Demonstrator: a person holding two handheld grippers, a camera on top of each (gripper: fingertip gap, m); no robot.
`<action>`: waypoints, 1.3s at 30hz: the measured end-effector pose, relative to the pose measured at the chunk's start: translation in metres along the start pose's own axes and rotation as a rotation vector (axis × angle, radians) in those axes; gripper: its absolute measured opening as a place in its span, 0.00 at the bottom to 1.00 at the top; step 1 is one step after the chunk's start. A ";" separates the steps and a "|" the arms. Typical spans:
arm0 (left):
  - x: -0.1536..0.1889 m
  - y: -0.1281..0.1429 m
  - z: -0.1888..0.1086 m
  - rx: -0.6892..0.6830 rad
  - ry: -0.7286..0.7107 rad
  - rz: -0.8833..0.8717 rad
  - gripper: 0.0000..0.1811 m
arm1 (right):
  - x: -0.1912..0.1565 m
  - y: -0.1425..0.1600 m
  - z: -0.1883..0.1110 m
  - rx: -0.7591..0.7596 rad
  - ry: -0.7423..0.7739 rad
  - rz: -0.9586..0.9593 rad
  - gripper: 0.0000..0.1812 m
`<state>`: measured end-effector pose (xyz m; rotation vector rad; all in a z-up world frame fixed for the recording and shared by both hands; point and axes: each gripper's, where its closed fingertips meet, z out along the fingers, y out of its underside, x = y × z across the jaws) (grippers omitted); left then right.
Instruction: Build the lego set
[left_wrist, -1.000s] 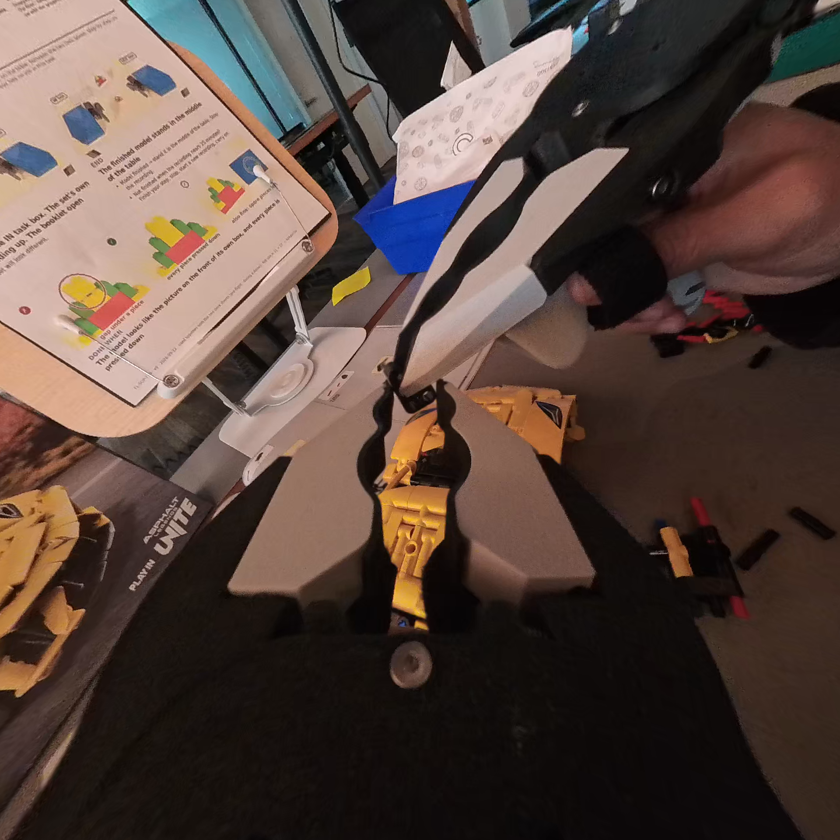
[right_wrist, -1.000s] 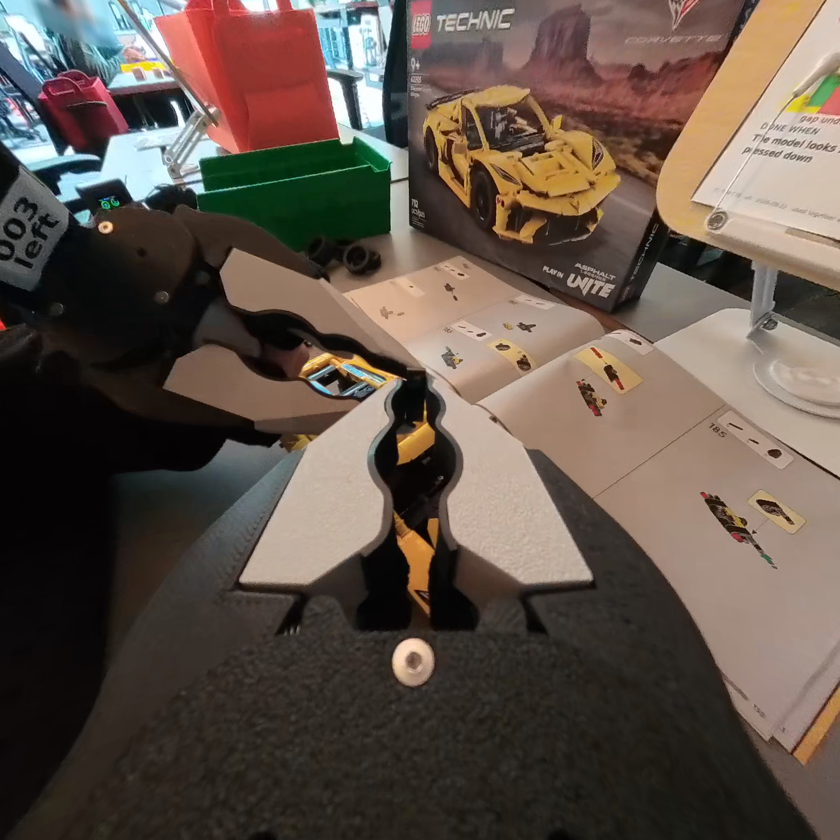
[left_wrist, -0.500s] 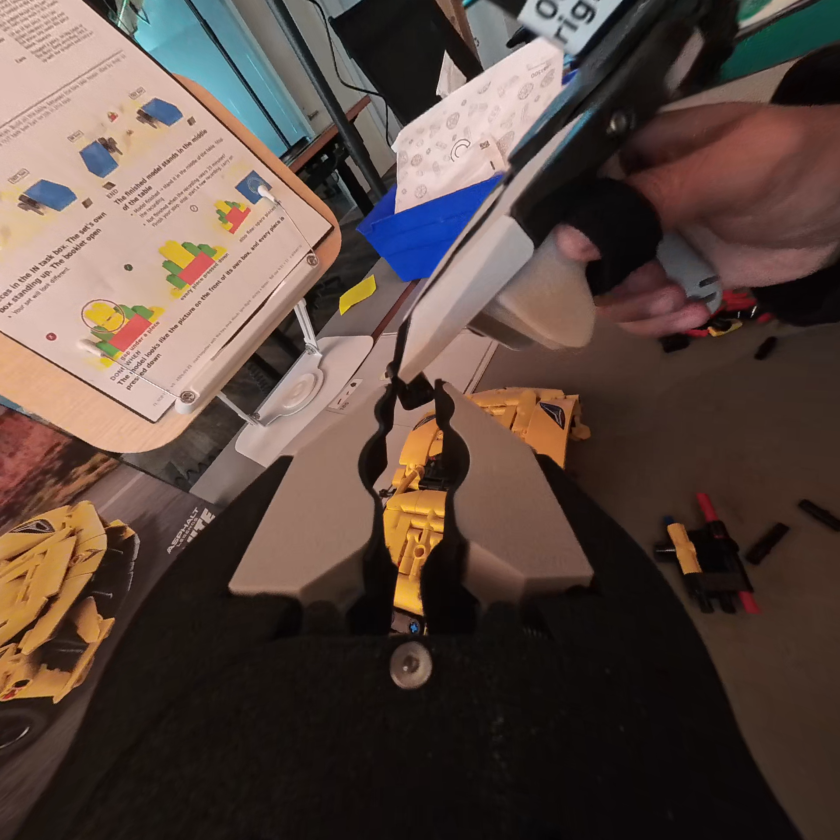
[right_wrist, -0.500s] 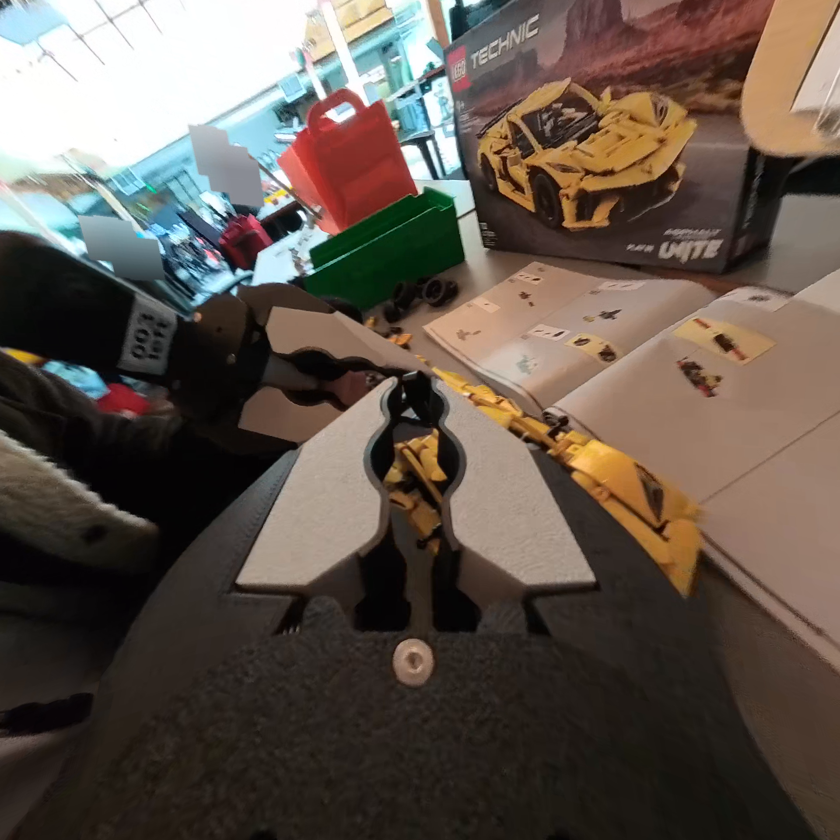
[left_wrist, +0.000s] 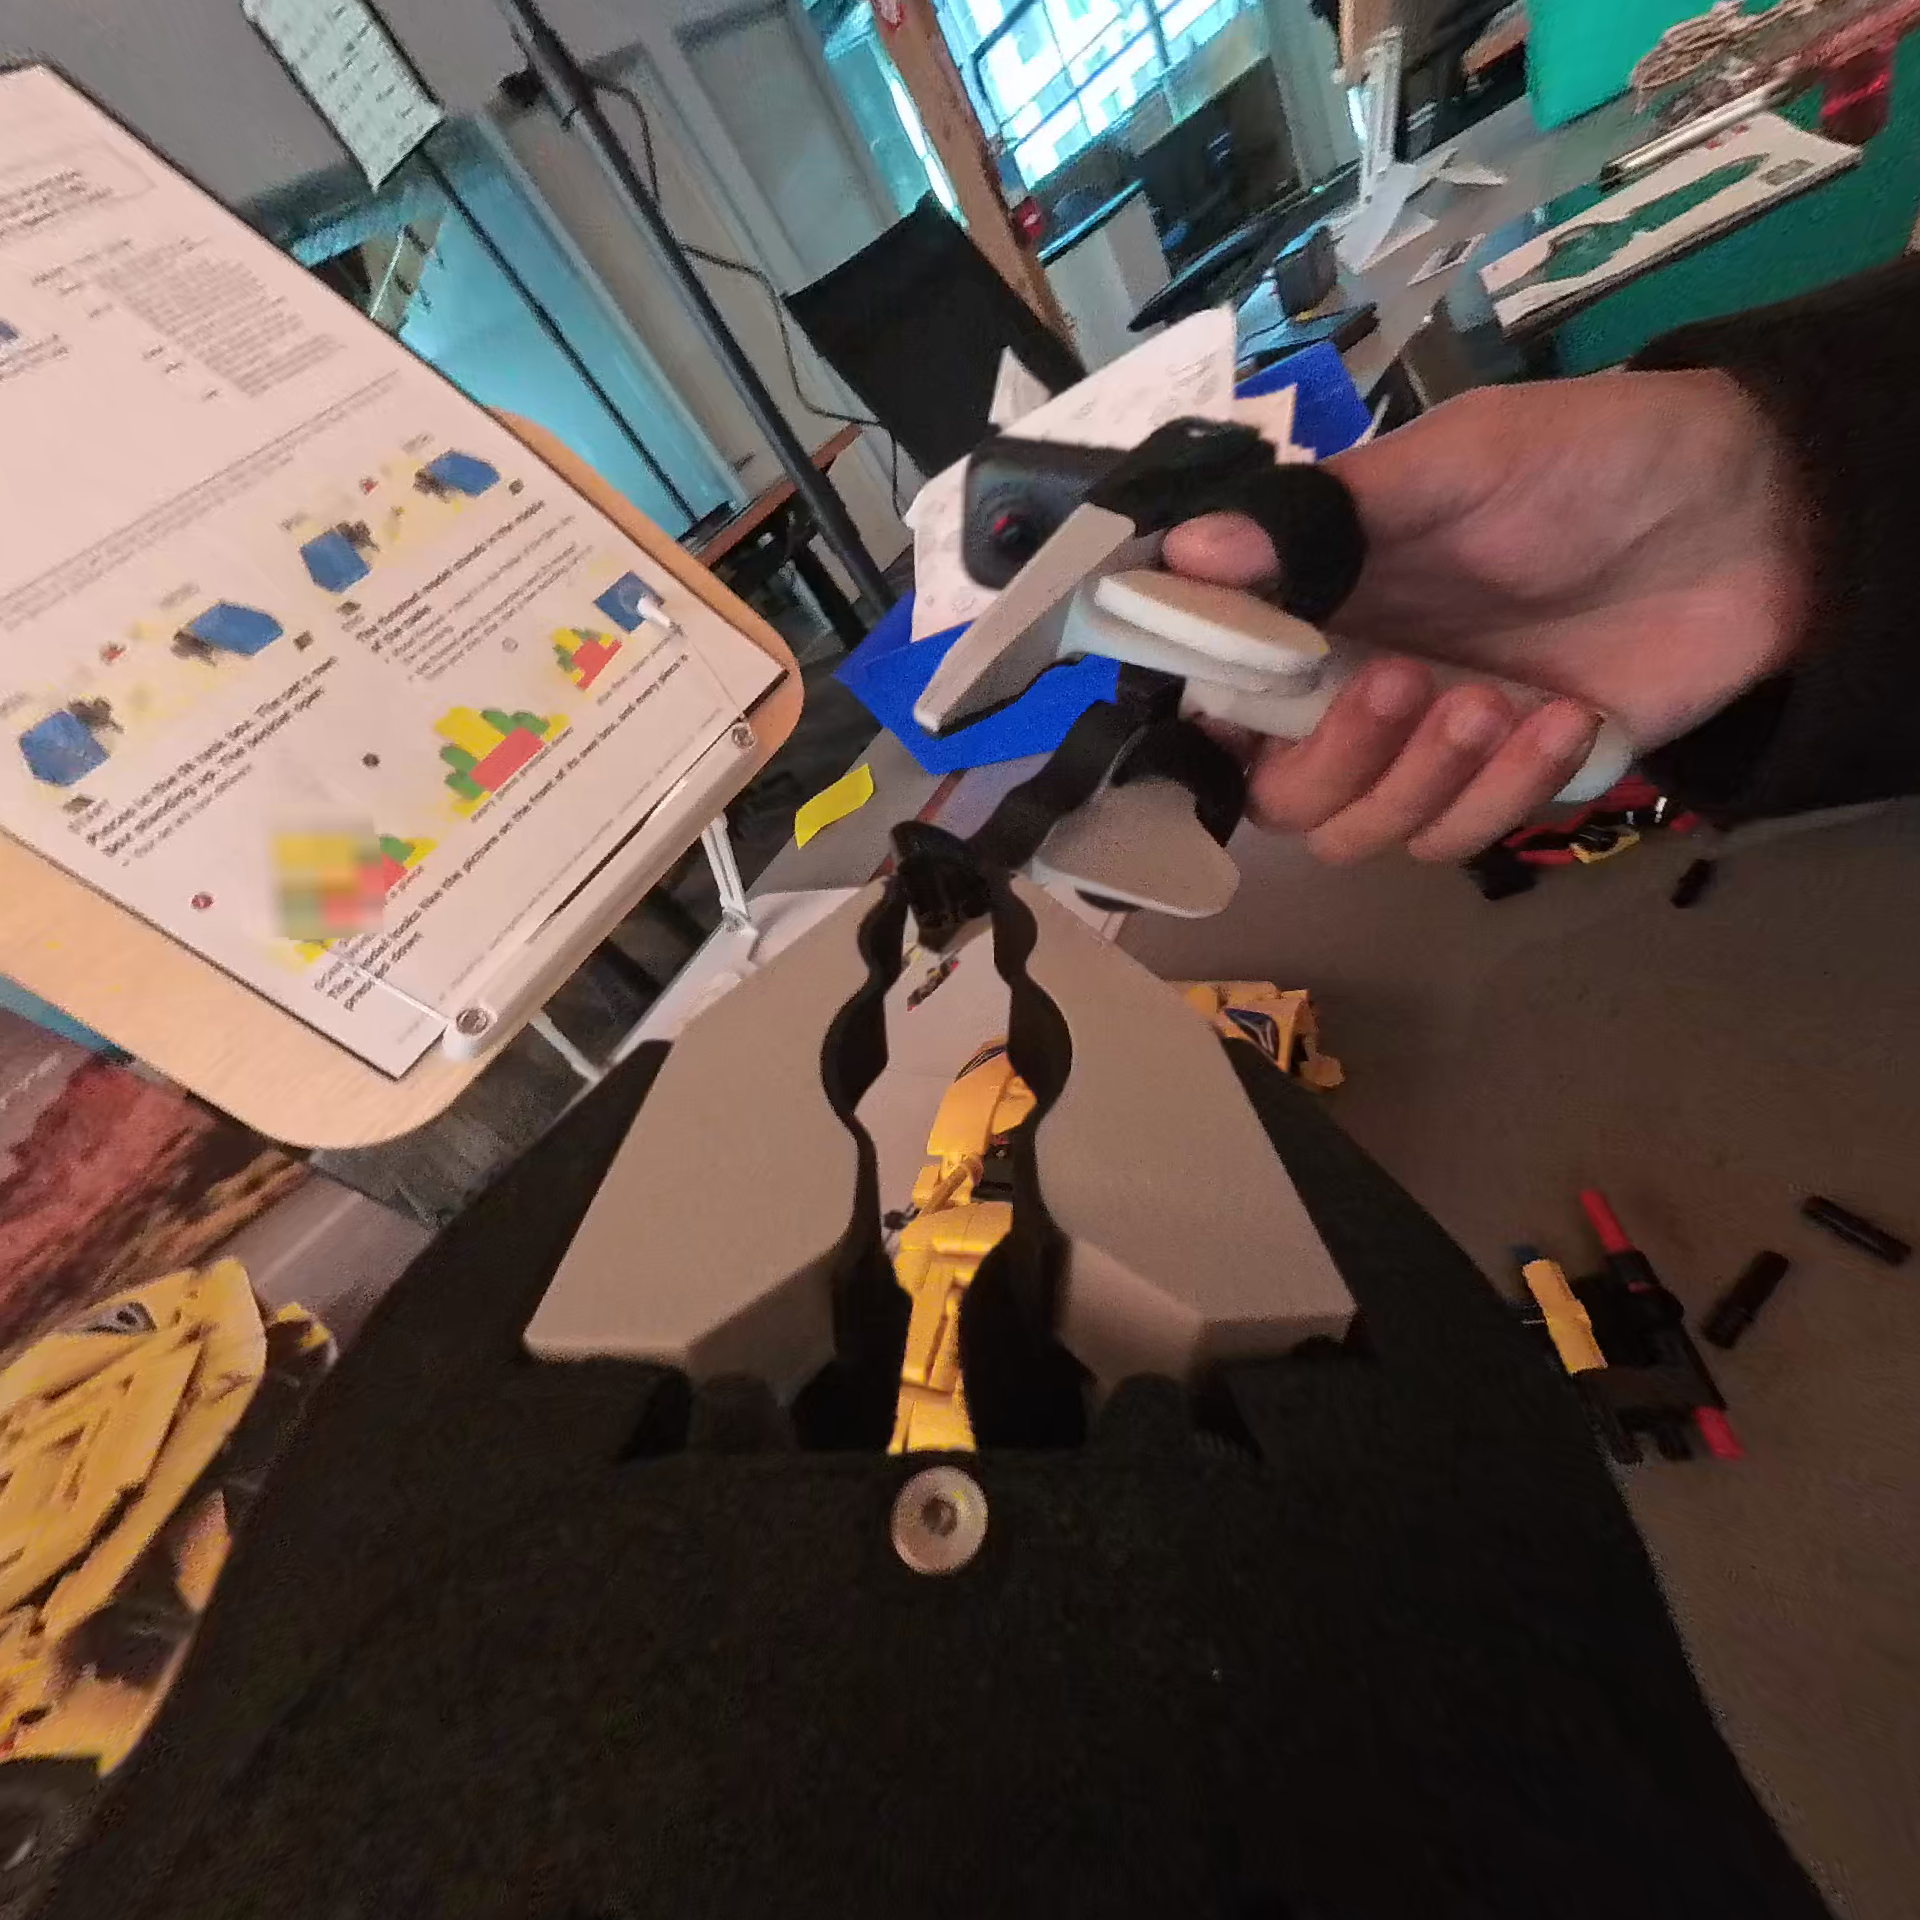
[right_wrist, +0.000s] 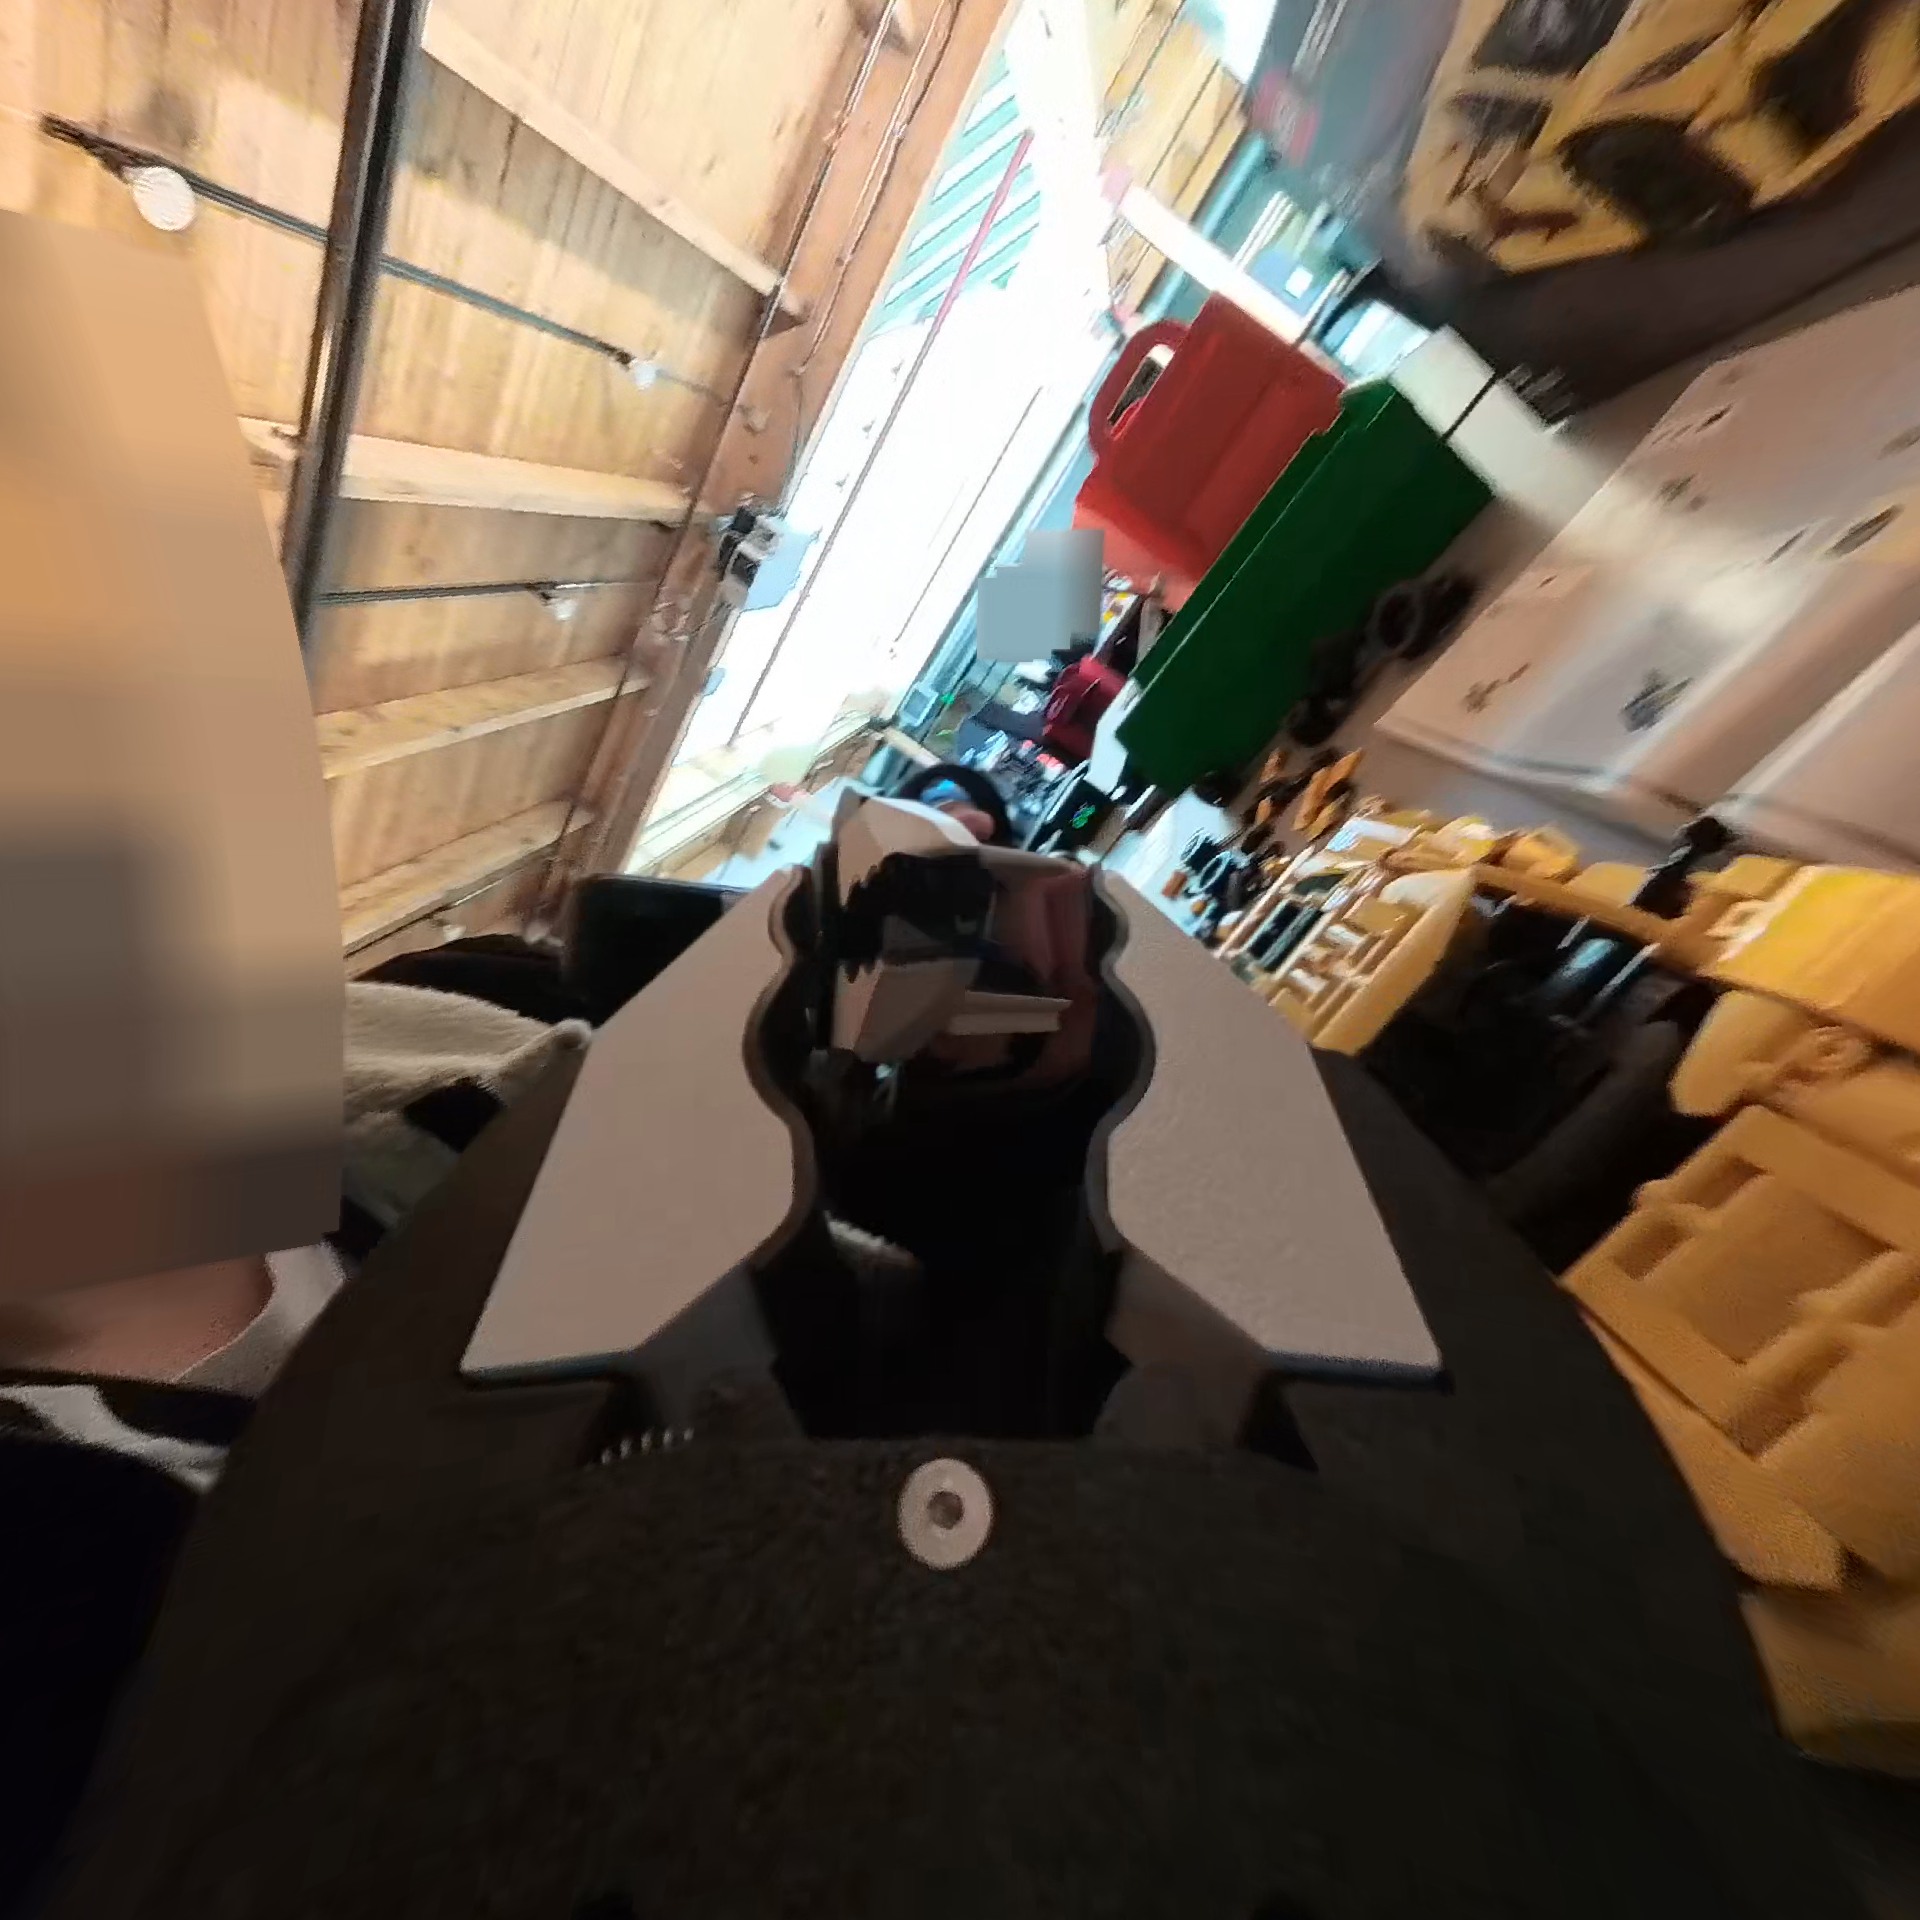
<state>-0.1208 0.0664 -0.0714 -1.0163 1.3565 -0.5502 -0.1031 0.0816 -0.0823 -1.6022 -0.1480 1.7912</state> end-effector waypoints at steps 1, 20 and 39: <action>0.001 -0.001 0.000 0.011 -0.007 0.022 0.09 | -0.002 0.005 0.003 -0.023 -0.018 0.012 0.27; 0.007 0.015 0.000 -0.067 0.007 -0.045 0.11 | 0.017 0.017 0.004 -0.207 0.324 -0.453 0.10; 0.018 0.004 -0.002 -0.004 0.005 0.104 0.08 | 0.006 0.029 0.003 -0.247 0.194 -0.376 0.12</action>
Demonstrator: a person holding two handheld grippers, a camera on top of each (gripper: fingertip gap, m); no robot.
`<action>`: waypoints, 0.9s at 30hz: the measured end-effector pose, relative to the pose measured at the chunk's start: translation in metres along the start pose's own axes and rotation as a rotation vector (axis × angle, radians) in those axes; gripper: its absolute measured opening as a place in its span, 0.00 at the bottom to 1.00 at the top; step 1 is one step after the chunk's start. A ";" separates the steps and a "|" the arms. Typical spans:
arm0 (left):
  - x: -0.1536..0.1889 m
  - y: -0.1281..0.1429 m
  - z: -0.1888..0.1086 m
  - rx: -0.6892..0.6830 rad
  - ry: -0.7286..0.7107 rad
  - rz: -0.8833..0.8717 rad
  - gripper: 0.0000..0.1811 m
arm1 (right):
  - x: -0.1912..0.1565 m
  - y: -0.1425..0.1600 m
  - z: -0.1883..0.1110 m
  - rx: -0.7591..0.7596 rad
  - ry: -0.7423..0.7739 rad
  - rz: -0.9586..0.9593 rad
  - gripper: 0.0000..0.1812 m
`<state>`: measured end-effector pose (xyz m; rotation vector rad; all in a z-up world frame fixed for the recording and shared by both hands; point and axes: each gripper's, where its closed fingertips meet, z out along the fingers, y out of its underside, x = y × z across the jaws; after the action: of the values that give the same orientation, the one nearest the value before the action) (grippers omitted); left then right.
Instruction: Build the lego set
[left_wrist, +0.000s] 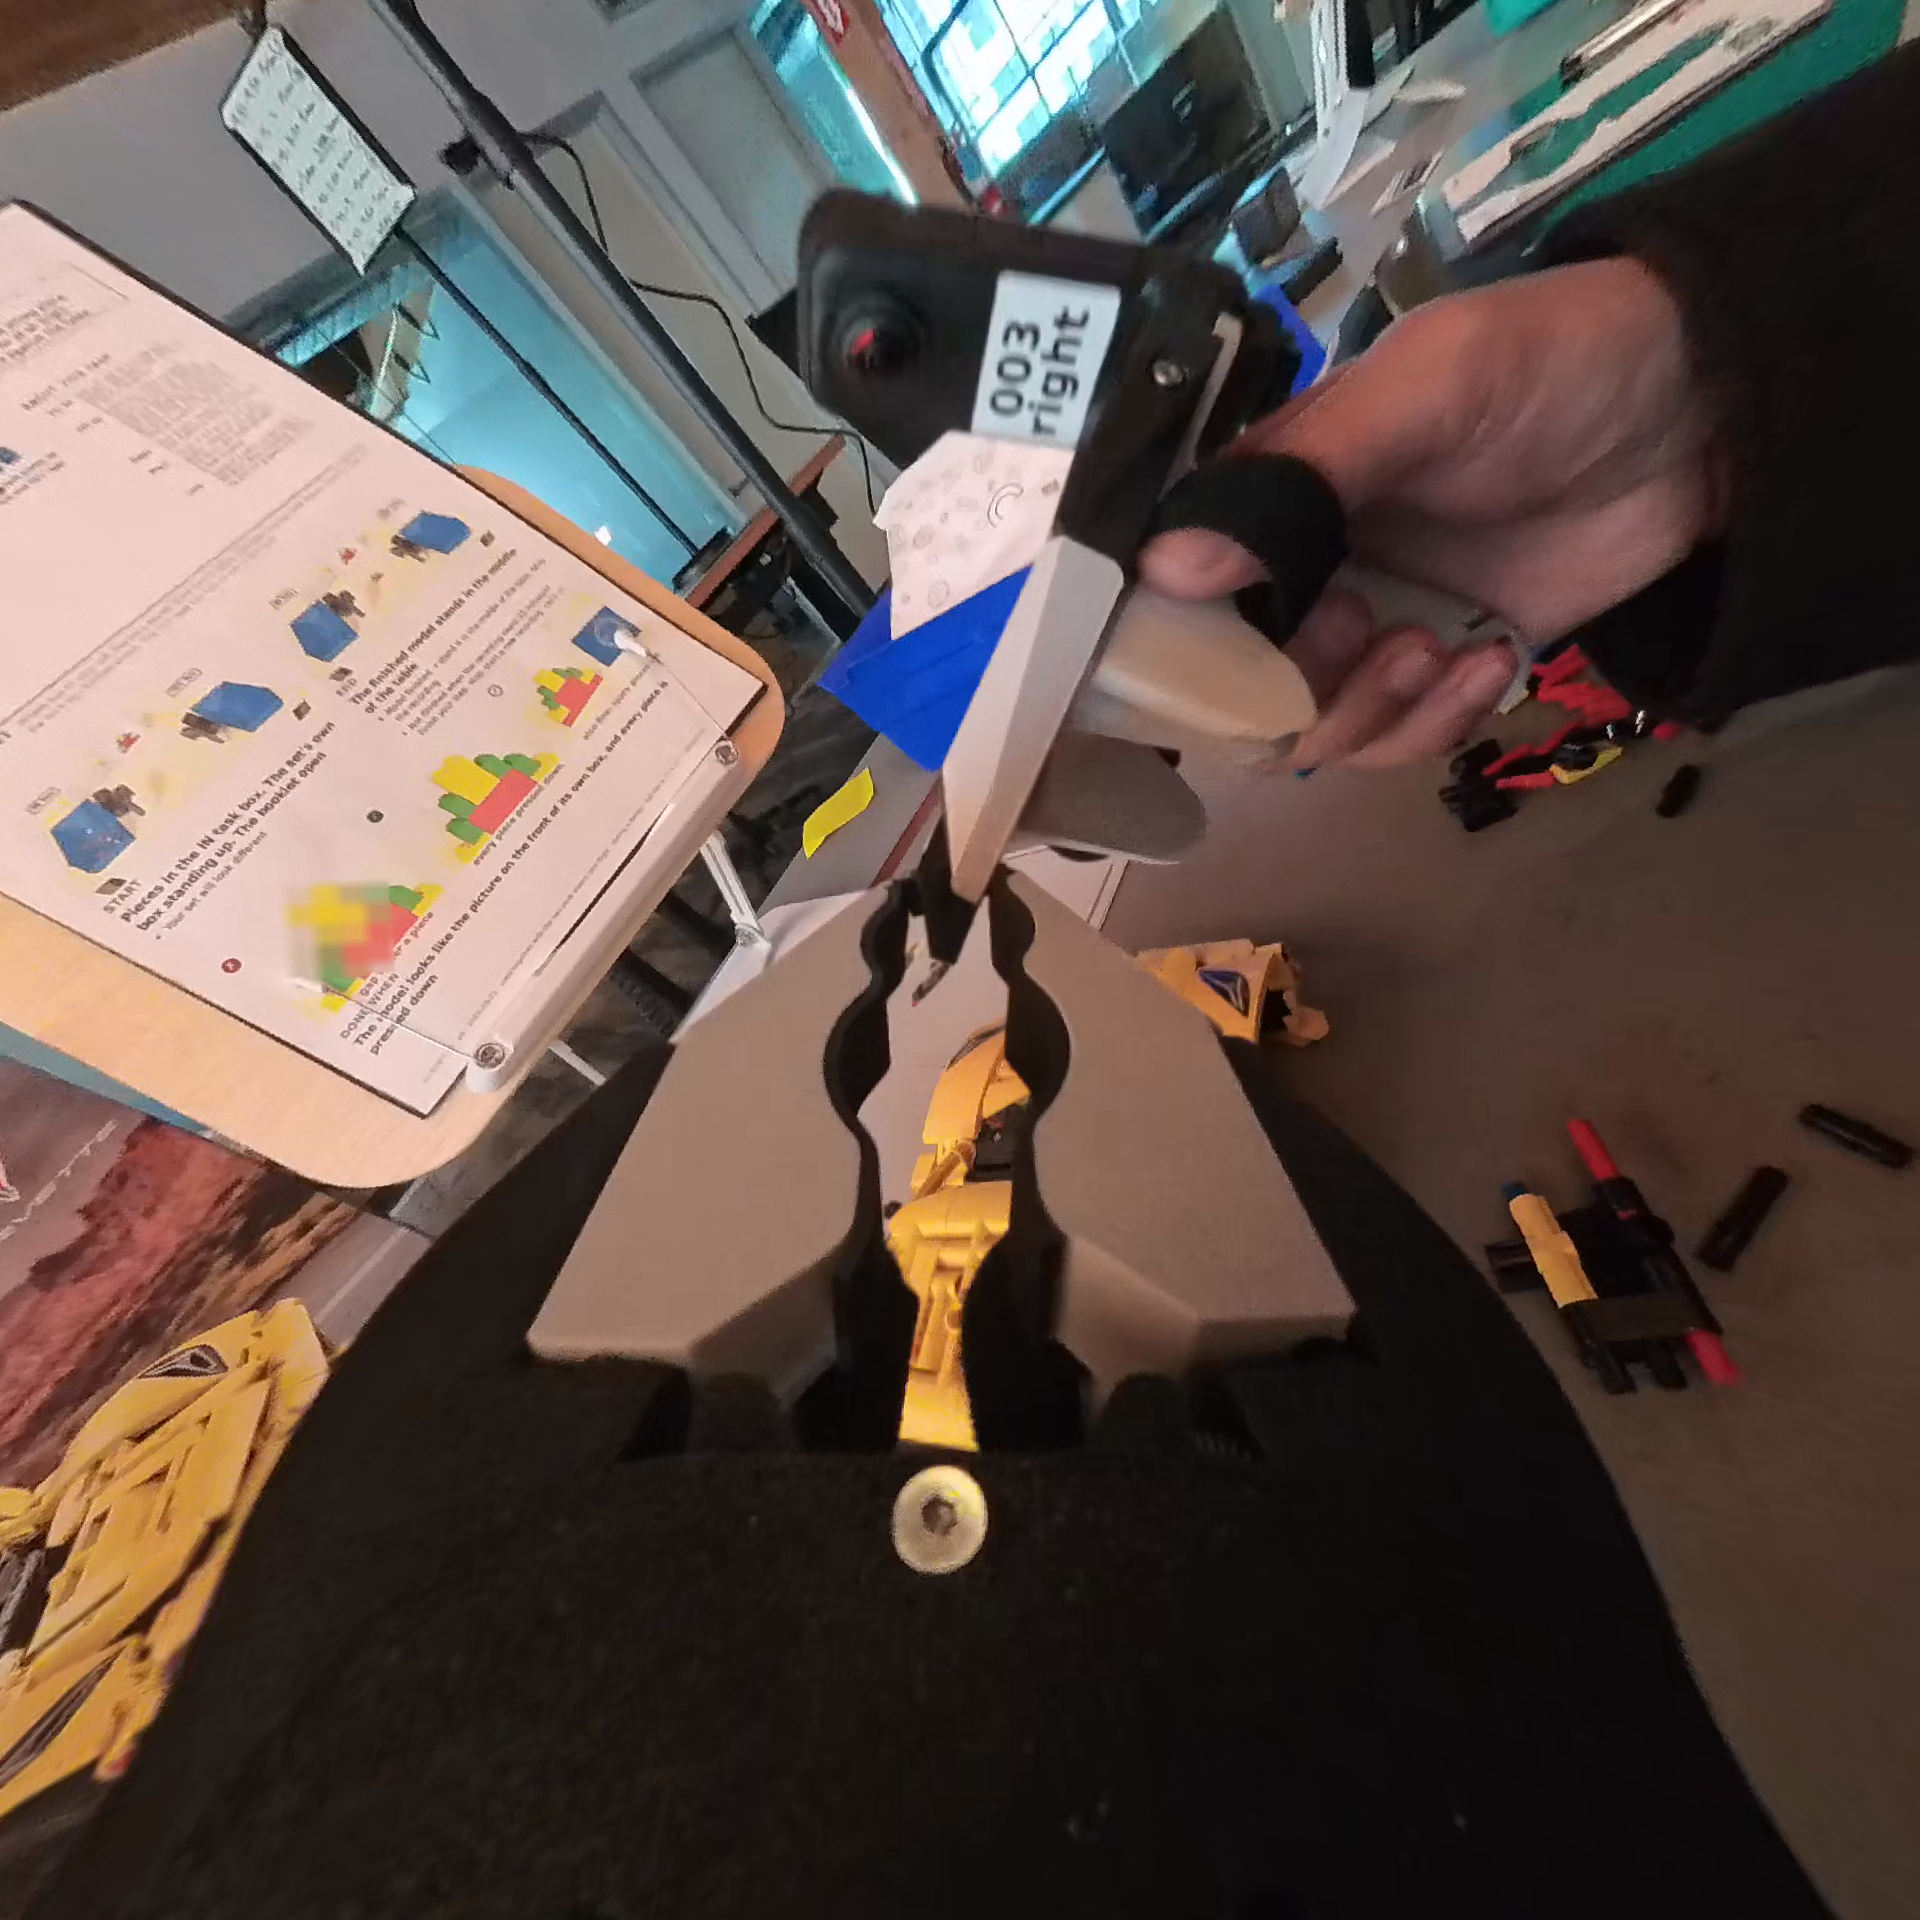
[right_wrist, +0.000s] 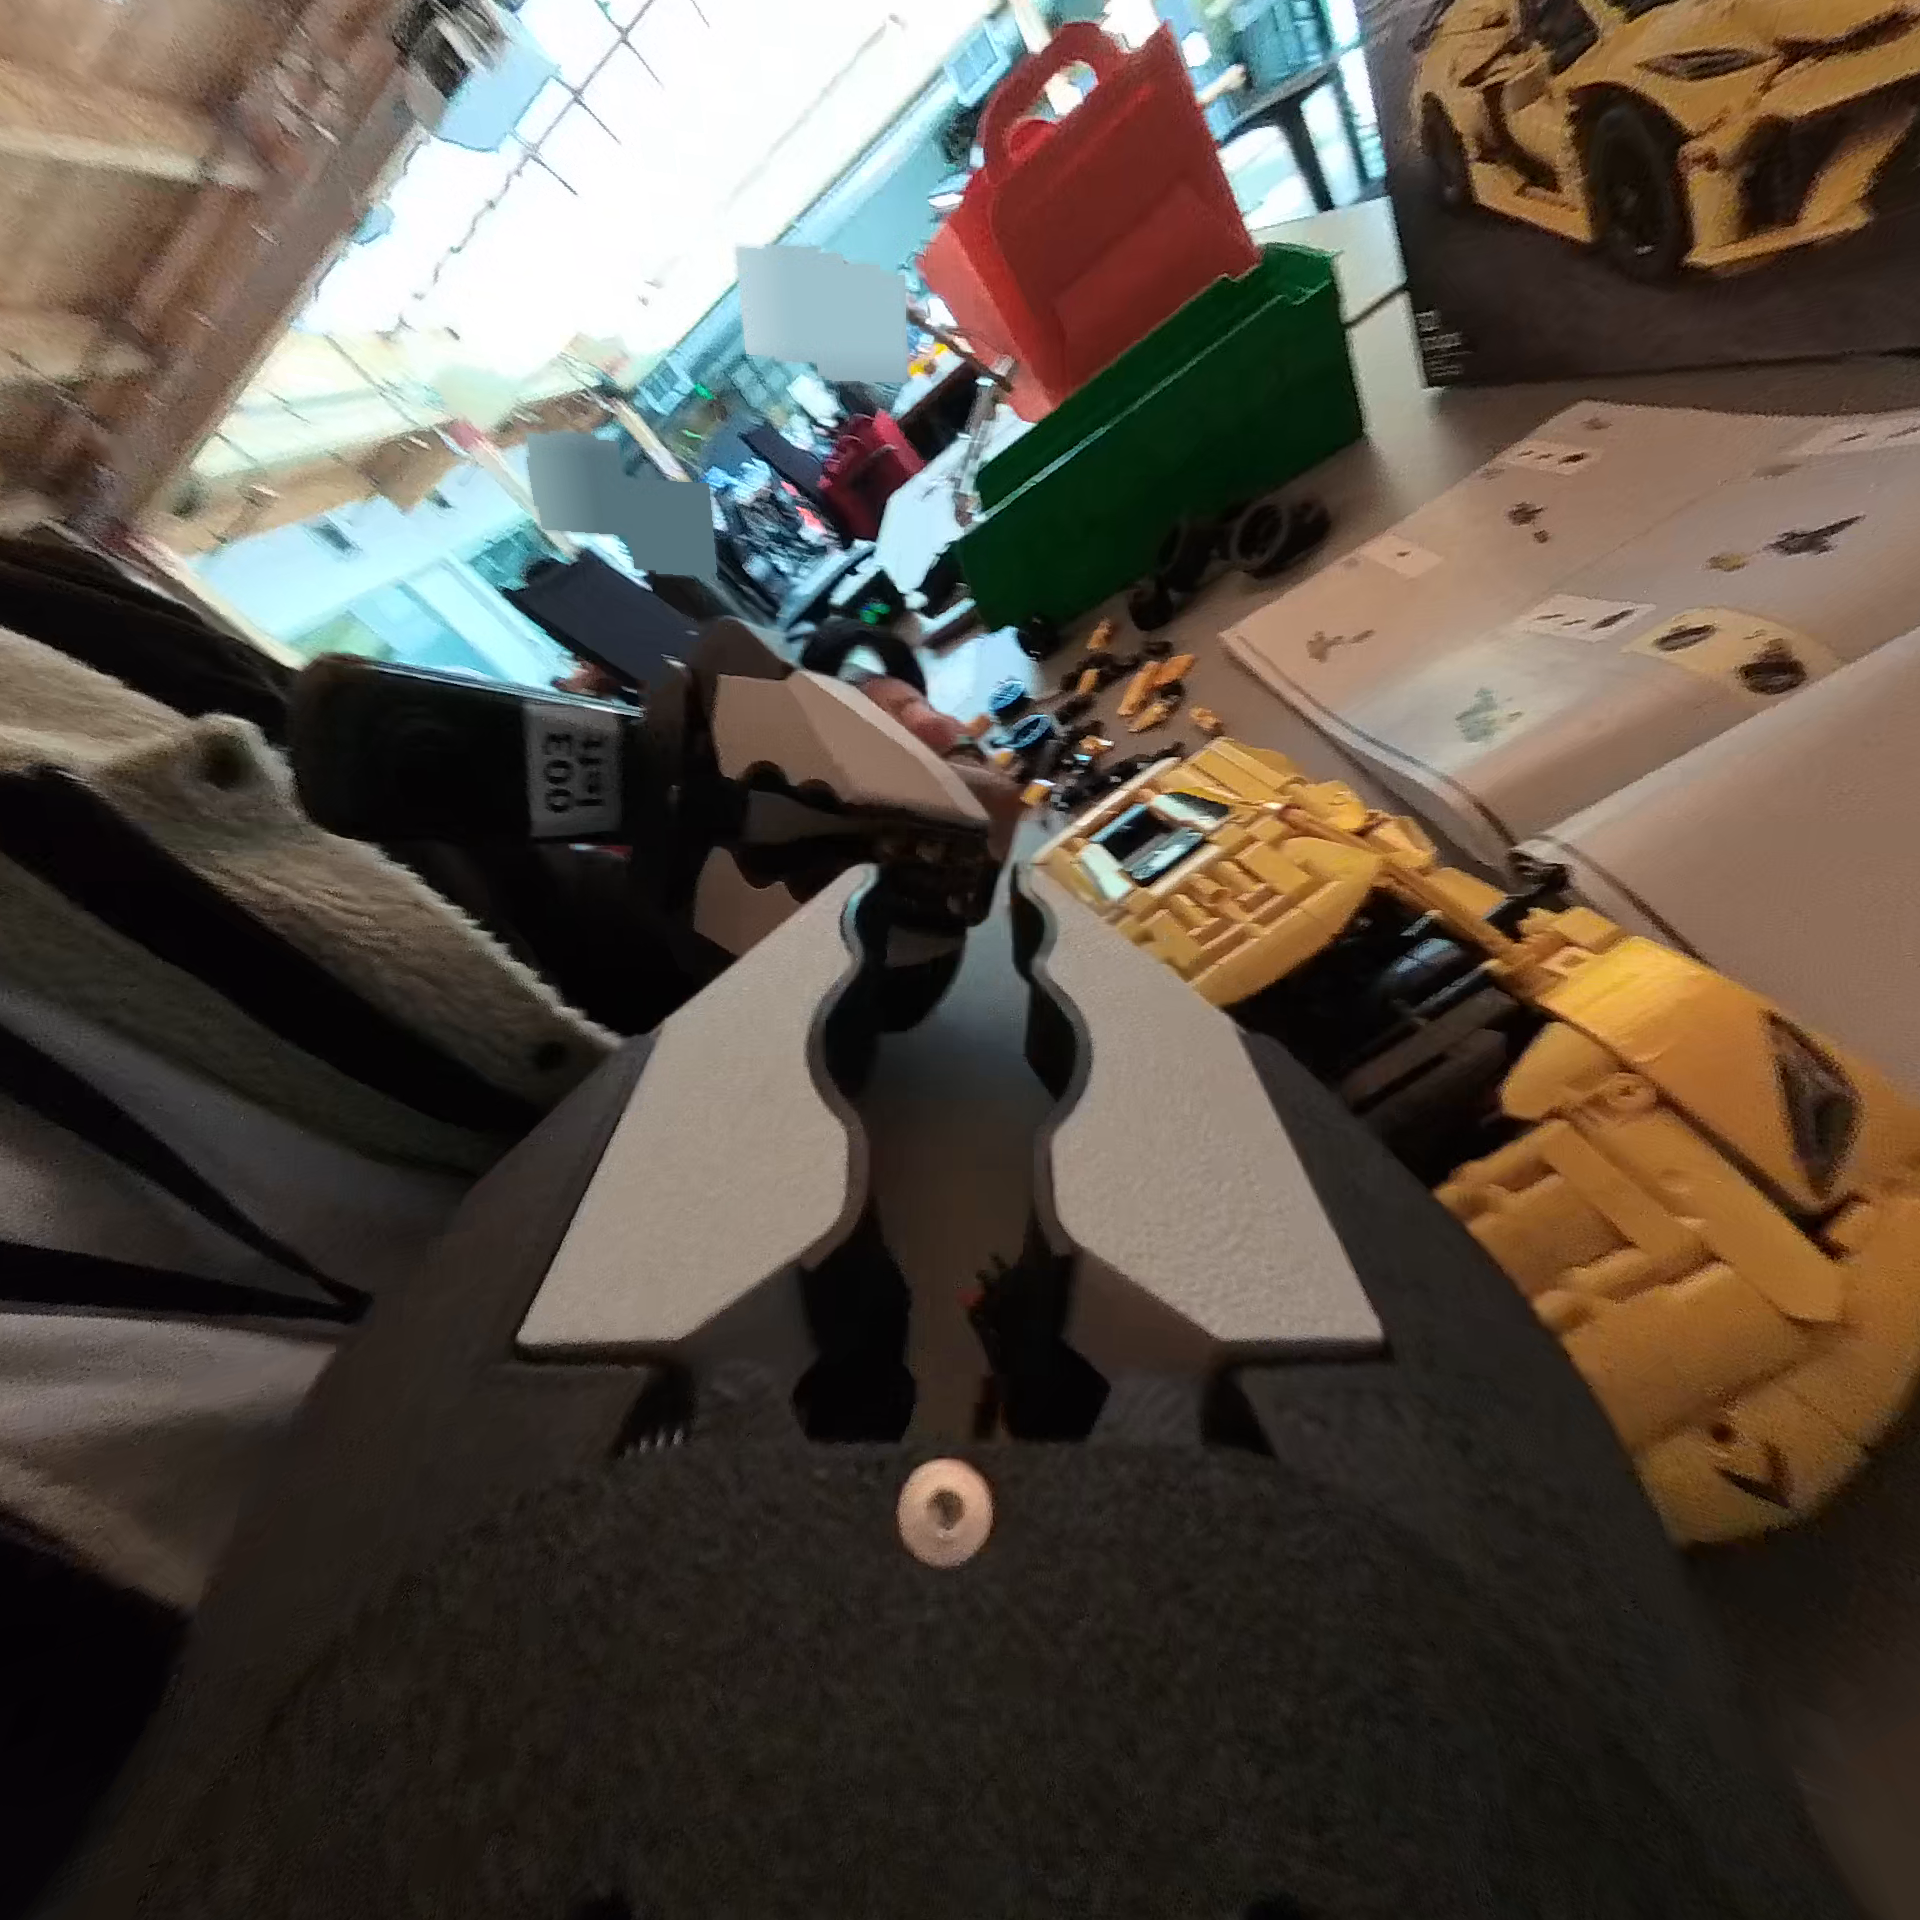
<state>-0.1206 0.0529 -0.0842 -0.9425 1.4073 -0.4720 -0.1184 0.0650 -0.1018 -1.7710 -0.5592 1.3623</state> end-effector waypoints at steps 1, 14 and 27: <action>0.000 0.000 0.000 0.002 -0.004 0.006 0.08 | -0.003 0.000 0.000 0.004 -0.027 0.029 0.11; -0.001 -0.005 0.002 0.040 -0.020 0.037 0.08 | -0.008 -0.005 -0.005 0.048 -0.141 0.198 0.07; 0.012 -0.009 0.018 0.099 0.035 -0.066 0.09 | -0.024 0.000 -0.006 0.004 -0.258 0.234 0.05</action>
<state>-0.0996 0.0434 -0.0868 -0.9065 1.3746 -0.6054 -0.1204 0.0451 -0.0870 -1.7096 -0.4961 1.7689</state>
